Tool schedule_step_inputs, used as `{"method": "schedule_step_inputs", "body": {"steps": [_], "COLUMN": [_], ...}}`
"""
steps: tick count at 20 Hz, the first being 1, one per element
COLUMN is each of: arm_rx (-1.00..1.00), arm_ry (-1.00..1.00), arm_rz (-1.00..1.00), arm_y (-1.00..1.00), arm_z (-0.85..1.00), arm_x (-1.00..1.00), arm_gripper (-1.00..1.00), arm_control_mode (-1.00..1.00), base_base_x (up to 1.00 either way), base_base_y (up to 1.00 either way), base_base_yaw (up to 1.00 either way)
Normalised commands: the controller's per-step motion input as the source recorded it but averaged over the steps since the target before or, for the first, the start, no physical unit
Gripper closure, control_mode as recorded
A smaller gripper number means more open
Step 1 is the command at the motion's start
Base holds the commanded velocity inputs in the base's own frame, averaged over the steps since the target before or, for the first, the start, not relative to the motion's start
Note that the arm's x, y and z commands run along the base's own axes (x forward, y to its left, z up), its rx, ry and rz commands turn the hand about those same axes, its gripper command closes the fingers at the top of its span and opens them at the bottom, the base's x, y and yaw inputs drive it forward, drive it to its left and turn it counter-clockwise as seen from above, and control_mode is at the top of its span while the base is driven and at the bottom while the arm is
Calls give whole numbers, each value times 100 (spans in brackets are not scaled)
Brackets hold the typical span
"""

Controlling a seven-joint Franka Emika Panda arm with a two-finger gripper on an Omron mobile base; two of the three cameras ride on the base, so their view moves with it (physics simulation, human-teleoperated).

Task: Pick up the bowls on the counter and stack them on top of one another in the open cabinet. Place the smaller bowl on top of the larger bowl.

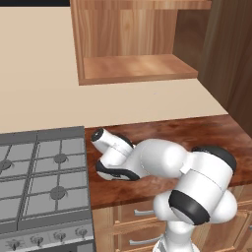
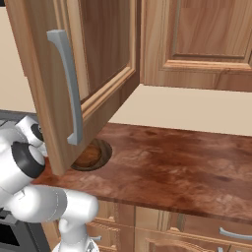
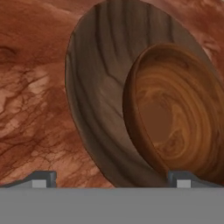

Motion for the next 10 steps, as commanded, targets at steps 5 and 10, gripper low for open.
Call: {"method": "schedule_step_inputs", "body": {"steps": [5, 10], "arm_rx": [-1, 0], "arm_ry": [0, 0], "arm_rz": [0, 0], "arm_y": [0, 0], "arm_z": [-10, -8], "arm_x": [0, 0], "arm_gripper": [-100, -100], "arm_control_mode": [-100, -100], "base_base_x": [0, 0], "base_base_y": [0, 0], "base_base_yaw": [0, 0]}}
